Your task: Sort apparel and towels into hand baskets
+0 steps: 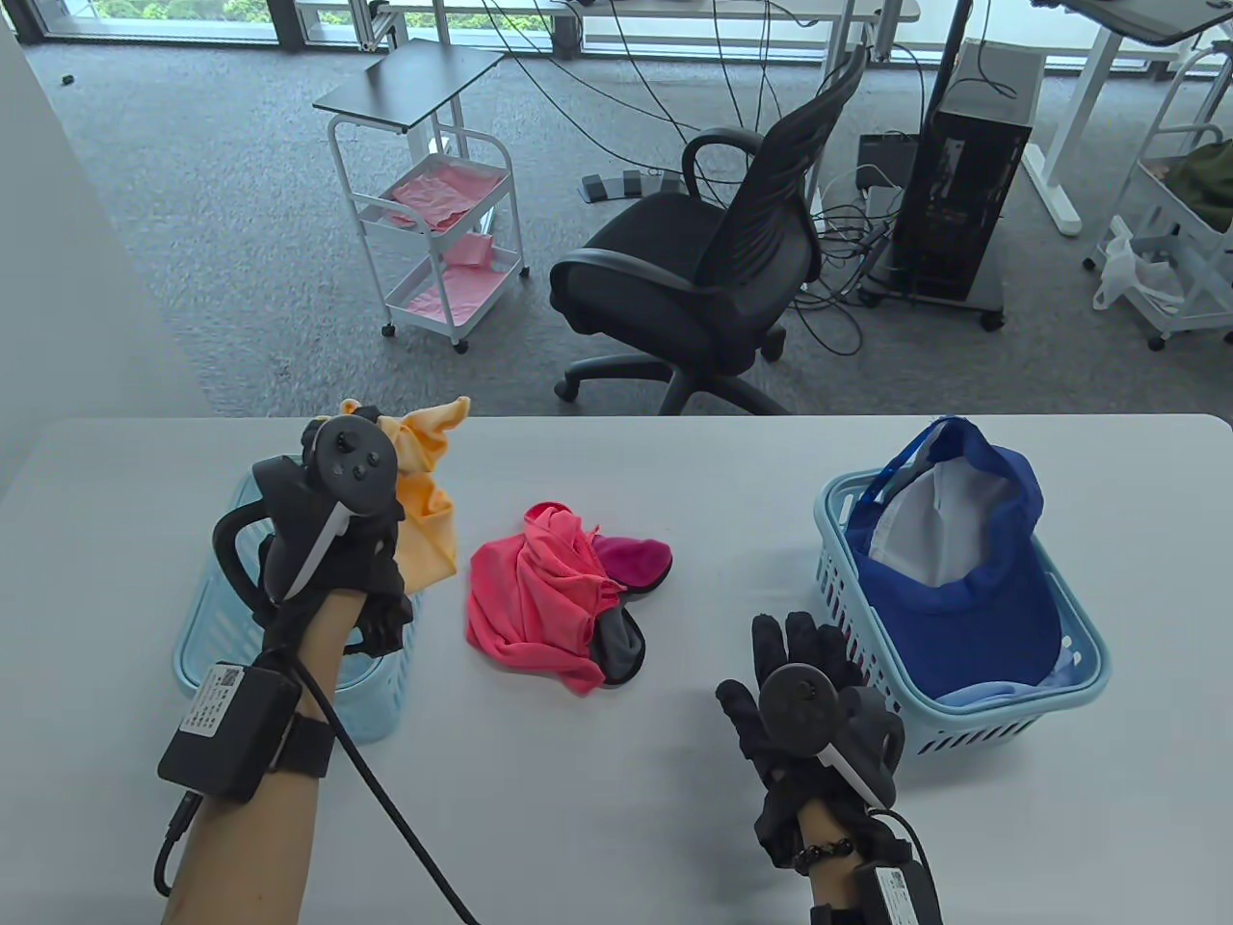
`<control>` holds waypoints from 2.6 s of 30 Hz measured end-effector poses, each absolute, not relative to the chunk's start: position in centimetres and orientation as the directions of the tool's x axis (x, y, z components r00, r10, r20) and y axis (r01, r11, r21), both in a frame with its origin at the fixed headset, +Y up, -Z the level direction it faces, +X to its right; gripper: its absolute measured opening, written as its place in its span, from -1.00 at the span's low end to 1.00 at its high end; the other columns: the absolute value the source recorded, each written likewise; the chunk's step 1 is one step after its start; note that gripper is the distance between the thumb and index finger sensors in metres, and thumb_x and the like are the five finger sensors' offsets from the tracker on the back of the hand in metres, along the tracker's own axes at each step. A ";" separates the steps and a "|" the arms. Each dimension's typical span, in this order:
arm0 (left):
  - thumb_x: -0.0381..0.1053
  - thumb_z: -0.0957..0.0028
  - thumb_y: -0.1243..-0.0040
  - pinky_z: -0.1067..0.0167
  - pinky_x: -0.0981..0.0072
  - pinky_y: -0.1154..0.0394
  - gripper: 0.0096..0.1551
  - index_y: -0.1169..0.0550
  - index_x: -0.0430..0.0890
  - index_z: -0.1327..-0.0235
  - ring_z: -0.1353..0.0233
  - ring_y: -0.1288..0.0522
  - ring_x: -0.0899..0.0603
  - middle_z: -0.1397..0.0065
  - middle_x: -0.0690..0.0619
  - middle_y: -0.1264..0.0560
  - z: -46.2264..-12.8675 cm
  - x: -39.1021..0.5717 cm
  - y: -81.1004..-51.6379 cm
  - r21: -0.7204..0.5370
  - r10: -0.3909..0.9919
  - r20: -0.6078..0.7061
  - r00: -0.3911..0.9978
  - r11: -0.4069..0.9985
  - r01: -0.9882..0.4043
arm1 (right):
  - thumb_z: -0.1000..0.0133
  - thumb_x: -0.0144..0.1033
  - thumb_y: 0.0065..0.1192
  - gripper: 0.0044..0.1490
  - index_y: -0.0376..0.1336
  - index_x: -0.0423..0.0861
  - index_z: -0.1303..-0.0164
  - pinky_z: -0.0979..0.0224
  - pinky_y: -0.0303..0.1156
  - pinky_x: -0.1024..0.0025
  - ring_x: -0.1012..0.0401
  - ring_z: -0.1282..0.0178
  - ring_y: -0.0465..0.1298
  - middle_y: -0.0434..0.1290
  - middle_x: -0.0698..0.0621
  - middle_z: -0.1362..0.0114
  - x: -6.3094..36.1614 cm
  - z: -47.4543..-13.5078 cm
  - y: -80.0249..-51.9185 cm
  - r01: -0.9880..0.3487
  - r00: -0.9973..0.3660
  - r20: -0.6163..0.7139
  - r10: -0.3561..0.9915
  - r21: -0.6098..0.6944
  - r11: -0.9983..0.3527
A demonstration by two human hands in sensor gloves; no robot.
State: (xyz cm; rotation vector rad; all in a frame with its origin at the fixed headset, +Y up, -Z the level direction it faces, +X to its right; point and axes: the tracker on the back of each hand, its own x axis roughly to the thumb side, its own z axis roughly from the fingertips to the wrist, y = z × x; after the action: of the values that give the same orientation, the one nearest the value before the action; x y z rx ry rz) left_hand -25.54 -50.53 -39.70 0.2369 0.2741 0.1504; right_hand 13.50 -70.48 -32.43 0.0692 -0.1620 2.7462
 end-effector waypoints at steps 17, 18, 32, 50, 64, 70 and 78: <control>0.11 -0.21 -0.13 -0.26 -0.11 -0.67 -0.41 -0.35 0.19 -0.55 -0.43 -0.61 -0.43 -0.67 -0.20 -0.35 -41.3 -31.2 -57.2 0.076 0.015 -0.373 0.928 0.997 0.014 | -0.17 0.00 0.21 -0.01 -0.04 -0.25 -0.66 -0.49 -0.07 -0.50 -0.46 -0.58 -0.11 -0.13 -0.42 -0.68 13.0 -32.5 -70.6 -0.346 -0.938 0.067 0.341 -0.085 -0.934; 0.12 -0.21 -0.13 -0.29 -0.16 -0.64 -0.39 -0.34 0.17 -0.56 -0.46 -0.57 -0.47 -0.69 -0.21 -0.32 -41.5 -31.4 -57.6 0.060 0.012 -0.383 0.924 0.998 0.012 | -0.17 0.00 0.21 -0.01 -0.04 -0.25 -0.66 -0.49 -0.07 -0.50 -0.46 -0.58 -0.11 -0.13 -0.42 -0.68 13.0 -32.5 -70.6 -0.344 -0.938 0.067 0.339 -0.083 -0.935; 0.23 -0.17 -0.22 -0.43 -0.48 -0.35 -0.08 -0.18 -0.06 -0.72 -0.61 -0.30 -0.64 -0.75 -0.36 -0.14 -41.9 -32.6 -58.6 -0.121 0.087 -0.363 0.928 0.983 -0.139 | -0.17 0.00 0.21 -0.02 -0.03 -0.26 -0.65 -0.49 -0.07 -0.50 -0.46 -0.58 -0.11 -0.13 -0.42 -0.68 13.0 -32.5 -70.6 -0.338 -0.941 0.062 0.334 -0.080 -0.938; 0.34 -0.15 -0.14 -0.46 -0.49 -0.27 0.13 0.05 -0.15 -0.75 -0.62 -0.20 -0.68 -0.75 -0.44 -0.02 -41.5 -26.6 -54.1 0.033 0.171 -0.188 0.967 0.985 -0.168 | -0.17 0.00 0.21 -0.01 -0.04 -0.26 -0.66 -0.50 -0.07 -0.50 -0.46 -0.58 -0.12 -0.13 -0.41 -0.68 13.0 -32.5 -70.5 -0.333 -0.942 0.058 0.329 -0.086 -0.939; 0.47 -0.17 0.14 -0.39 -0.60 -0.24 0.22 0.33 -0.17 -0.69 -0.56 -0.05 -0.82 -0.67 -0.62 0.25 -41.9 -12.1 -55.7 -0.120 0.224 0.064 0.973 0.969 -0.215 | -0.17 0.00 0.21 -0.01 -0.04 -0.26 -0.66 -0.49 -0.07 -0.50 -0.46 -0.58 -0.11 -0.13 -0.42 -0.68 13.1 -32.2 -70.5 -0.328 -0.944 0.060 0.323 -0.107 -0.939; 0.46 -0.17 0.13 -0.36 -0.67 -0.23 0.19 0.29 -0.16 -0.71 -0.56 0.01 -0.83 -0.67 -0.60 0.29 -43.7 -10.5 -59.6 -0.204 0.216 0.029 0.976 0.957 -0.206 | -0.17 0.00 0.20 -0.02 -0.04 -0.26 -0.66 -0.49 -0.07 -0.50 -0.46 -0.58 -0.12 -0.14 -0.42 -0.68 13.1 -32.2 -70.5 -0.339 -0.940 0.064 0.334 -0.108 -0.934; 0.47 -0.12 0.08 -0.39 -0.65 -0.21 0.18 0.25 -0.07 -0.72 -0.59 0.00 -0.79 -0.73 -0.48 0.24 -46.8 -10.7 -65.1 -0.274 0.074 -0.002 0.997 0.959 -0.071 | -0.17 0.00 0.20 -0.01 -0.04 -0.25 -0.66 -0.49 -0.07 -0.50 -0.46 -0.58 -0.12 -0.14 -0.42 -0.68 13.0 -32.1 -70.5 -0.347 -0.937 0.069 0.341 -0.108 -0.932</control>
State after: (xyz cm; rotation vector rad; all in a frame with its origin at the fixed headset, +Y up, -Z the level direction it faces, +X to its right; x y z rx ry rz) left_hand -10.69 -65.13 -46.75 -0.2774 -0.0081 0.0734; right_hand 13.05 -70.49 -32.12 0.0700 -0.1679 2.7834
